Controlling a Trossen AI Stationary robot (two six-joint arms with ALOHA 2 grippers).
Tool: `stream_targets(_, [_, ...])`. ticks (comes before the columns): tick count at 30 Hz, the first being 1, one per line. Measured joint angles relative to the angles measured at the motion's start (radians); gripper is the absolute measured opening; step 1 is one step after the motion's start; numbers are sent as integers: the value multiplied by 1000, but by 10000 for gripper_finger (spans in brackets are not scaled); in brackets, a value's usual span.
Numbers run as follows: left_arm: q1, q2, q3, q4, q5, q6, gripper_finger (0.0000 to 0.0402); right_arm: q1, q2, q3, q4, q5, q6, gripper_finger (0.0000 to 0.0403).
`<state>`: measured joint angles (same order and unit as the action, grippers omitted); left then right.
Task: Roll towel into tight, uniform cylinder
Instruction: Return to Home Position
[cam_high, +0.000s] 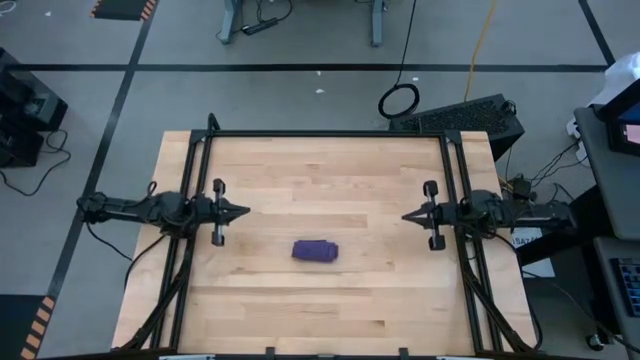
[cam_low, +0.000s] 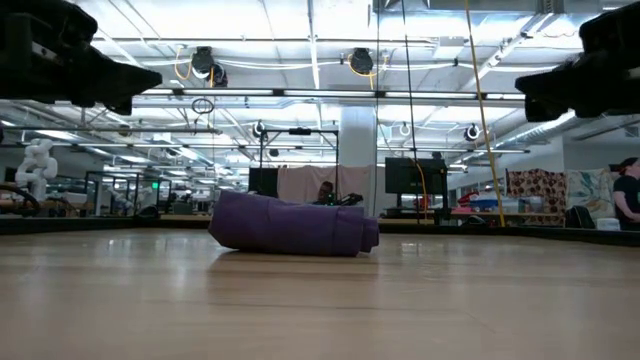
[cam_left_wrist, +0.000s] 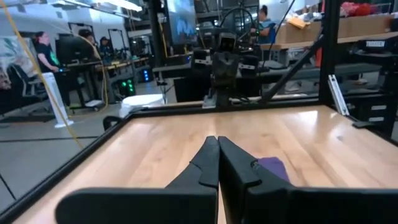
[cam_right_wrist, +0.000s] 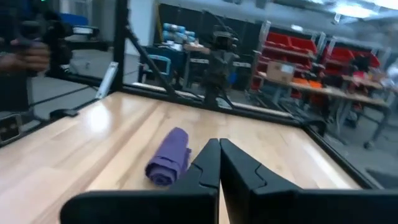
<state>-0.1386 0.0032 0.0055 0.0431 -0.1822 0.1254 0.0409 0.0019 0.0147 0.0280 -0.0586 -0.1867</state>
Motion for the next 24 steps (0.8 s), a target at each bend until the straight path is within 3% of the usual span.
stream_targets(6, [83,2,0,-23,126,-41,1,-54,3,0,-1,-46,67,0])
stream_targets(12, [148,2,0,-31,183,-75,1,-54,3,0,0,-45,76,0])
stream_targets(24, [108,3,0,-32,205,-139,1,-54,3,0,0,-38,119,0])
